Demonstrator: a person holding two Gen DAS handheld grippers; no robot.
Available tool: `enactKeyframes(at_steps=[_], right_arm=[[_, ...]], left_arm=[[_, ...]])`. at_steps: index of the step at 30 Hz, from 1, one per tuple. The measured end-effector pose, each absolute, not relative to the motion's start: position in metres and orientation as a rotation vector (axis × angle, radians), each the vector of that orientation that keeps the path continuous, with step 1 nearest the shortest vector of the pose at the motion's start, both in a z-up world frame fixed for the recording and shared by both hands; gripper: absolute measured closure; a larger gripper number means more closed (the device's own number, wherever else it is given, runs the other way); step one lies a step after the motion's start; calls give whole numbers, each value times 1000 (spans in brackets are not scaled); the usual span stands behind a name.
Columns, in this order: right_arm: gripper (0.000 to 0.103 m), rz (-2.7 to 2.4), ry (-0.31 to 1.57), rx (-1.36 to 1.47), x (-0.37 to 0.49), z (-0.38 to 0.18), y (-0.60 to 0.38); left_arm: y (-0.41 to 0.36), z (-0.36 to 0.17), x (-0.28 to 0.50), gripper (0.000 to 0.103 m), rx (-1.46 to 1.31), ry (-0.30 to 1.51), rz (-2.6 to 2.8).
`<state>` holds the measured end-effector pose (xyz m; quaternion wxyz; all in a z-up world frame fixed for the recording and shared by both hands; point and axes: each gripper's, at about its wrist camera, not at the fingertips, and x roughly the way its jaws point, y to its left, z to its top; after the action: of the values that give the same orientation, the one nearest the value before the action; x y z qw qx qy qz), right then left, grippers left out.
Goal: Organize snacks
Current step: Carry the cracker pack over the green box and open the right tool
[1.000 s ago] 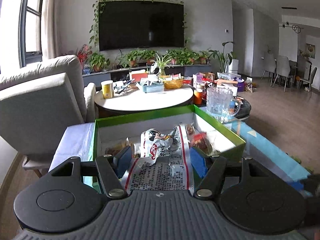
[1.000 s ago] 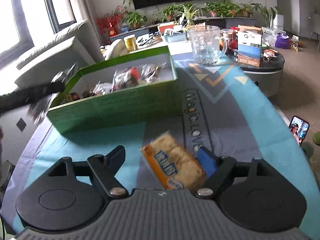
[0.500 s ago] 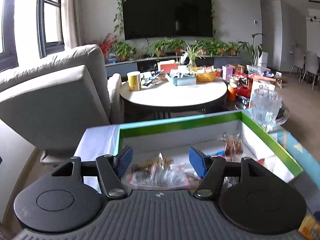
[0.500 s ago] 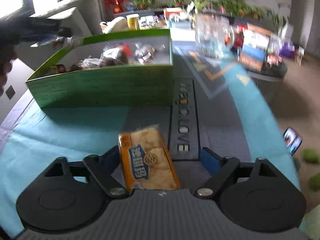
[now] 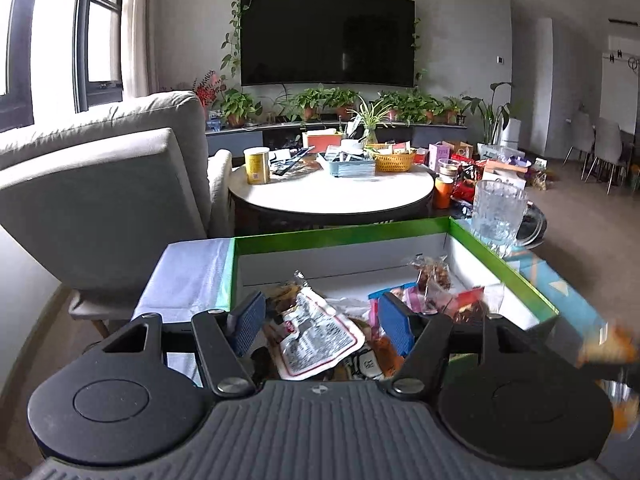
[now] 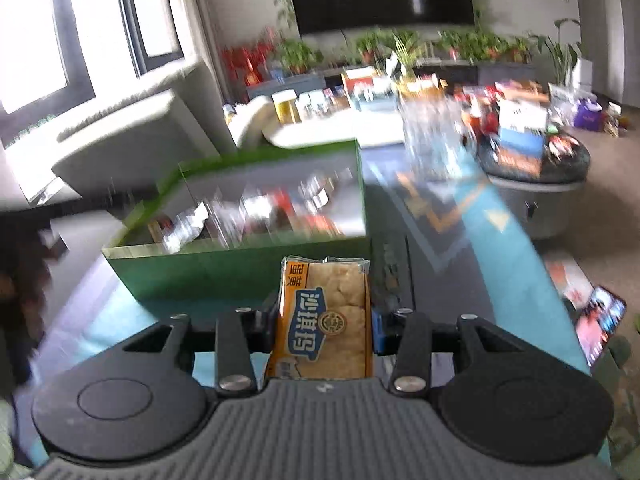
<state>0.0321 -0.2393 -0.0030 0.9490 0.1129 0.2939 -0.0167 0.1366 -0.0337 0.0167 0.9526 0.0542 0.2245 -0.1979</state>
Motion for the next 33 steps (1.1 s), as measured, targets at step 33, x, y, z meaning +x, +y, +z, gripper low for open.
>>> enactKeyframes(at_steps=[33], right_arm=[[50,-12,563,251,172,9,-207]], left_arm=[[-3,-12,123,43,98,571,-346]])
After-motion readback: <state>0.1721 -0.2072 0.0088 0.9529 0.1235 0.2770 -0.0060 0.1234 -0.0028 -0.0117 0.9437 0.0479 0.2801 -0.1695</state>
